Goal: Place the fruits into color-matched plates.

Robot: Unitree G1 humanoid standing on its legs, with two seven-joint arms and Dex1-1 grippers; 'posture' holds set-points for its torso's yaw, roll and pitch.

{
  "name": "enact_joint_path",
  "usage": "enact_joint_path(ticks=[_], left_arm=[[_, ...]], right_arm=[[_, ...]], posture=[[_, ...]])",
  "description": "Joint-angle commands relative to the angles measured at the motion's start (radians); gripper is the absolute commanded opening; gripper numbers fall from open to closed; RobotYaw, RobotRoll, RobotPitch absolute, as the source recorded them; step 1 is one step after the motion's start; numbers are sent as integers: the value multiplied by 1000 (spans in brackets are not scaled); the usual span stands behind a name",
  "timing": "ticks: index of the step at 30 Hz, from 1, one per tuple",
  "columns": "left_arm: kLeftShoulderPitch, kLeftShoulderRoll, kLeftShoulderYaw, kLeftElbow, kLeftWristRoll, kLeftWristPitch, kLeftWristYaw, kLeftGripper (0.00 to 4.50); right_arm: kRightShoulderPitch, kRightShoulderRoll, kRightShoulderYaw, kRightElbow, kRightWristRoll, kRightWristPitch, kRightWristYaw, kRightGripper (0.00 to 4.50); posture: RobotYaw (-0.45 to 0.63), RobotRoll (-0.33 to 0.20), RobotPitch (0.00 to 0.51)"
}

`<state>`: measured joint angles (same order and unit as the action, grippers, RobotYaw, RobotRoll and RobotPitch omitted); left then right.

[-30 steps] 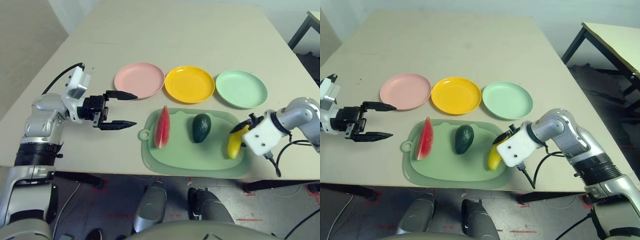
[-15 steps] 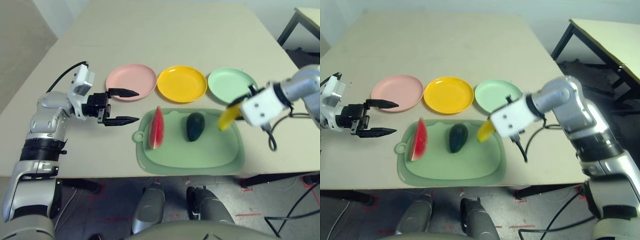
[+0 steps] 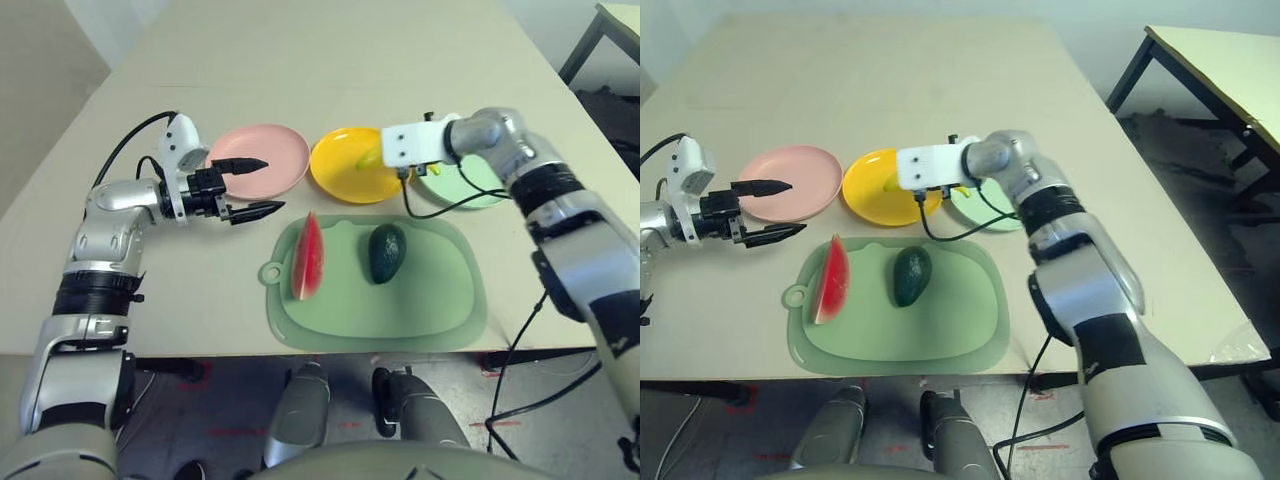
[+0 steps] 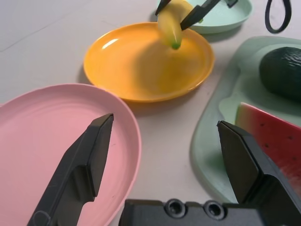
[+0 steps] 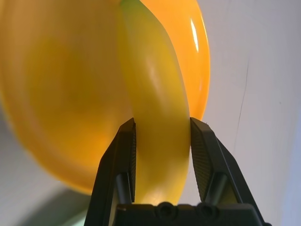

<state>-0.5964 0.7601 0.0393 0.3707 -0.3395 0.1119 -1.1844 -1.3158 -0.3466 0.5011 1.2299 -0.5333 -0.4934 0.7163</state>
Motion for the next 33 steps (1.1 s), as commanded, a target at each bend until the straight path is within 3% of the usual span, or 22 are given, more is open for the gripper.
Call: enact_joint_path(ticks=[1, 12, 16, 20, 27, 33], left_arm=[[21, 2, 10, -29, 7, 17, 8, 4500], [-12, -17, -5, 10, 24, -7, 5, 4500], [-33, -28, -7, 36, 35, -24, -2, 4500], [-46, -38, -8, 57, 45, -38, -10, 4500], [-76, -43, -10, 101, 54, -70, -31, 4500], [-99, -38, -20, 140, 59, -106, -103, 4500]], right_arm=[[-13, 23, 31, 57, -52, -8, -64, 1662], [-7, 36, 34, 91, -86, -13, -90, 1662], [-14, 29, 36, 83, -92, -46, -94, 2892], [-35, 18, 36, 74, -95, -82, -92, 4406], [-90, -15, -14, 24, -22, -179, 51, 4462], [-46, -145, -56, -174, 153, -225, 456, 4462]], posture=[[291, 0, 146], [277, 0, 134], [272, 0, 129], [264, 0, 121], [252, 0, 109], [228, 0, 114]])
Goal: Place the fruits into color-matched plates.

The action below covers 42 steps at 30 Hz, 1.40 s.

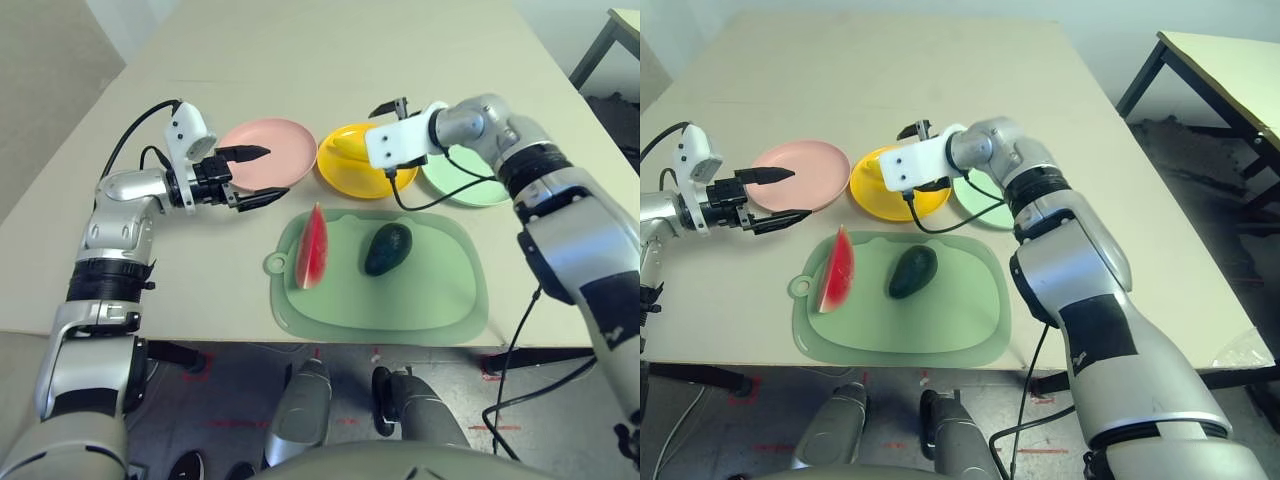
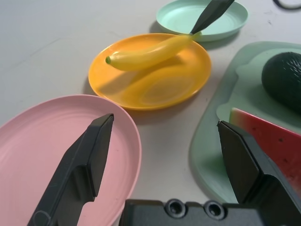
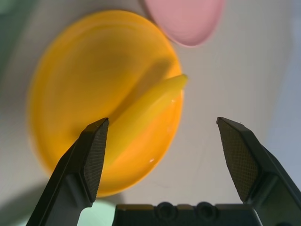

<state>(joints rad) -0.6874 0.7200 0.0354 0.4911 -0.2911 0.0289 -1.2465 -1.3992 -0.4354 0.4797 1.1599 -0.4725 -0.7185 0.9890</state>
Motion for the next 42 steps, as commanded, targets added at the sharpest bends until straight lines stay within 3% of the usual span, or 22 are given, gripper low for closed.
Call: enact_joint_path(ticks=[1, 8, 12, 16, 19, 27, 42], left_arm=[[-10, 2, -17, 24, 10, -30, -56, 4500], [-32, 11, -35, 54, 4, -85, -193, 4500], [-45, 12, -41, 58, -7, -109, -279, 4500], [-46, 21, -59, 46, -8, -115, -353, 4500], [-44, 45, -92, 26, -36, -104, -368, 4500], [-40, 74, -140, -25, -67, -88, -368, 4500], [-20, 101, -155, -130, -119, -44, -368, 4500]], right_arm=[[58, -79, -41, -164, 131, 28, 250, 4462], [301, -259, -86, -837, 366, 515, 587, 4462], [376, -303, -99, -1107, 397, 811, 602, 4462], [397, -295, -92, -1240, 405, 995, 576, 4462], [414, -285, -67, -1287, 393, 1041, 555, 4462], [482, -213, 36, -1204, 271, 914, 433, 4462], [542, -157, 98, -1130, 228, 859, 416, 4462]], posture=[[223, 0, 116], [203, 0, 129], [196, 0, 137], [192, 0, 141], [192, 0, 142], [199, 0, 142], [233, 0, 142]])
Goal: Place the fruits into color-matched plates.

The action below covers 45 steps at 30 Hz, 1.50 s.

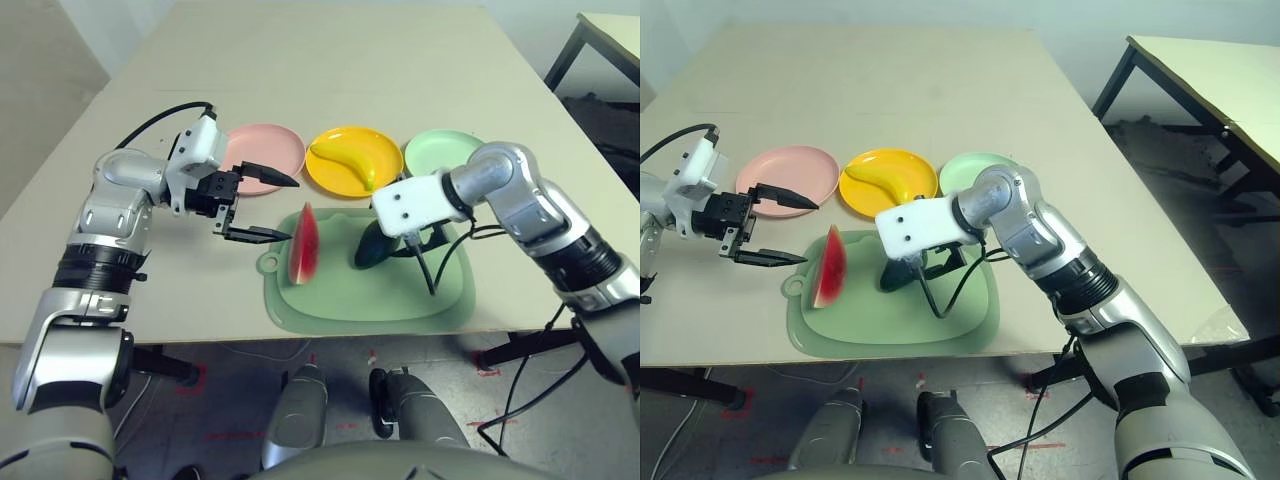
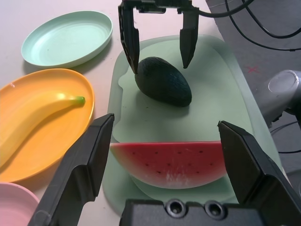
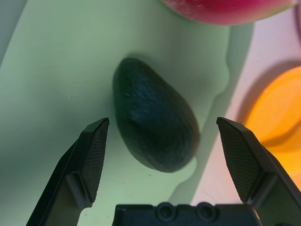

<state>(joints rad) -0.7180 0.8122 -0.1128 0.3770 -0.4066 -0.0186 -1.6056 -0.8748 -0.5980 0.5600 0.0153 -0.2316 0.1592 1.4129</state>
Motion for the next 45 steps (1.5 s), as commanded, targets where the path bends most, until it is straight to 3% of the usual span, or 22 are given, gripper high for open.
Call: enact_joint_path(ticks=[1, 10, 19, 21, 25, 29, 30, 38, 45], left_arm=[[12, 8, -6, -17, -2, 4, -9, 4500], [21, 6, 1, -28, 0, 9, -9, 4500], [15, 5, -1, -27, 2, 9, -9, 4500], [10, 3, -4, -21, 4, 5, -9, 4500], [4, -4, -10, -12, 6, 0, -9, 4500], [1, -10, -15, -5, 7, -5, -9, 4500], [0, -11, -16, -5, 6, -6, -9, 4500], [0, -13, -17, -4, 4, -10, -9, 4500], [4, -12, -17, -4, 5, -14, -9, 4500]], right_arm=[[21, 9, 21, 22, -18, -25, -14, 4462], [21, 46, 28, 114, -93, -63, -99, 4462], [34, 47, 21, 97, -104, -21, -84, 4421], [37, 44, 19, 90, -100, -7, -78, 4102], [43, 35, 14, 74, -95, 11, -66, 2971], [51, 26, 11, 60, -93, 20, -61, 2915], [53, 22, 10, 57, -93, 22, -59, 2725], [38, 4, -3, 61, -88, 23, -46, 15], [8, -14, -13, 67, -87, 10, -39, 15]], posture=[[234, 0, 142], [234, 0, 139], [220, 0, 136], [220, 0, 136], [212, 0, 139], [204, 0, 138], [204, 0, 138], [202, 0, 136], [202, 0, 130]])
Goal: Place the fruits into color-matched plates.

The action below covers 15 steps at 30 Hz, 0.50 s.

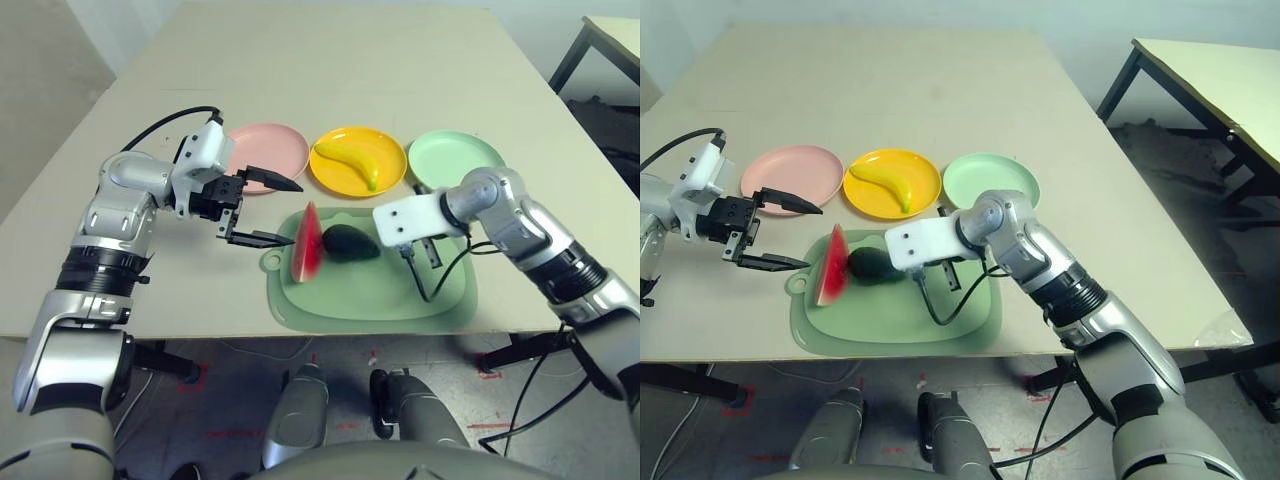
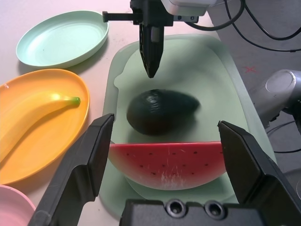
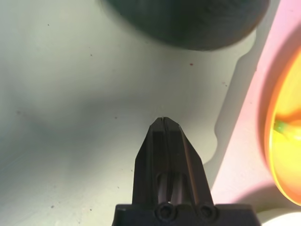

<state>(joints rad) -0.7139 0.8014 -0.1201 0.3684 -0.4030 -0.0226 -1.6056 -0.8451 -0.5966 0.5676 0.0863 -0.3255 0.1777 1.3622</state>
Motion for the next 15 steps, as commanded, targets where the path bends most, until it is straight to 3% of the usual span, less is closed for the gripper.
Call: enact_joint_path(ticks=[1, 4, 12, 15], left_arm=[[0, -1, -9, 6, 1, -10, -9, 4500], [-1, 0, -10, 10, 1, -13, -9, 4500], [-3, 5, -11, 18, 1, -18, -9, 4500], [-4, 5, -11, 21, 1, -19, -9, 4500]], right_arm=[[-29, -20, -23, -4, 9, -11, 16, 397], [-59, -28, -32, -4, 17, -19, 26, 1298], [-117, 16, -50, -42, 51, -22, 20, 4296], [-119, 41, -48, -72, 65, 3, 25, 4478]], posture=[[202, 0, 130], [201, 0, 129], [201, 0, 132], [204, 0, 133]])
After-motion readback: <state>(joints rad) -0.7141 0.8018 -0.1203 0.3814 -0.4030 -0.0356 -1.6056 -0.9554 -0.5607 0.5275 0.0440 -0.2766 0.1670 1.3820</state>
